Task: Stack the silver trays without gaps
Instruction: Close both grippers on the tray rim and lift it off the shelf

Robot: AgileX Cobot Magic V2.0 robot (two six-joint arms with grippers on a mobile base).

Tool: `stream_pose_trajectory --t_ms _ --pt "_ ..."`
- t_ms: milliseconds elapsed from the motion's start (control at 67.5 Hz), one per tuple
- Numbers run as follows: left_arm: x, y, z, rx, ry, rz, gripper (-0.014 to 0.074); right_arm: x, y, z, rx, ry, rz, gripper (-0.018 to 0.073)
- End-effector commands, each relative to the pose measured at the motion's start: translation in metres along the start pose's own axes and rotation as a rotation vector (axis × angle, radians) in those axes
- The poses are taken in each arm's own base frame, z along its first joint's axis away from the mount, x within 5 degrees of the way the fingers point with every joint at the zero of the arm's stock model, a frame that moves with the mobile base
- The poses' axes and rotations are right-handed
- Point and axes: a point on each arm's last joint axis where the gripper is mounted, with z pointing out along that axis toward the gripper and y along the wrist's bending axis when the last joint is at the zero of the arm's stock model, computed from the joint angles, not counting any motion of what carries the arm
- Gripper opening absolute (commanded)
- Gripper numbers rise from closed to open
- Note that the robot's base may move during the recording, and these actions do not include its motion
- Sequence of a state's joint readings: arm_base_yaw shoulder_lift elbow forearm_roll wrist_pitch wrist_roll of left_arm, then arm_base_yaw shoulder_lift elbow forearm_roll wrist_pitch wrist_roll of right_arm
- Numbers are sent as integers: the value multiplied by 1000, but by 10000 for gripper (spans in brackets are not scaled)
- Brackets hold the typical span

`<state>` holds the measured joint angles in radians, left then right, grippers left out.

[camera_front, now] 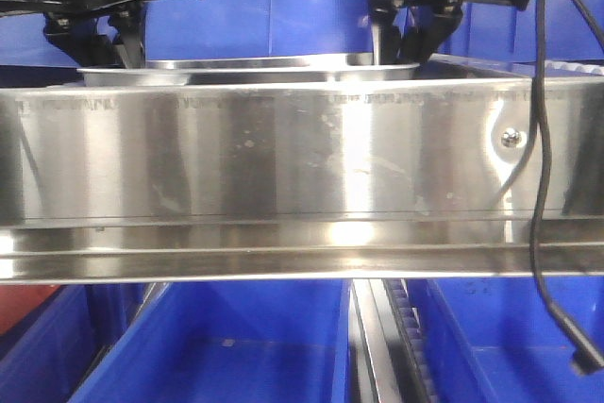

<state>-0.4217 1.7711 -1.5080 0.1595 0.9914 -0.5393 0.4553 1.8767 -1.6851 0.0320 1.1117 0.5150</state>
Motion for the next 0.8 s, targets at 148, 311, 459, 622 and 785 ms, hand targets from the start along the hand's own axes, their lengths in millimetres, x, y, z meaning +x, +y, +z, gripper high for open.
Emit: stream_pose_trajectory --t_ms 148,311,459,622,785 --pt "6 -25 -63 3 -120 20 -10 3 2 -63 -51 -138 -27 -17" --pt "24 -39 -102 58 -185 19 -10 18 -6 -93 5 -219 -43 -18" --pt "36 -43 -125 86 -206 23 -10 44 -13 -110 -13 -251 -36 -19" --pt "52 -49 -138 97 -222 33 -10 78 -24 -113 -11 -278 -6 -19" --pt "79 -53 -141 81 -232 28 -10 107 -37 -118 21 -307 -10 -19"
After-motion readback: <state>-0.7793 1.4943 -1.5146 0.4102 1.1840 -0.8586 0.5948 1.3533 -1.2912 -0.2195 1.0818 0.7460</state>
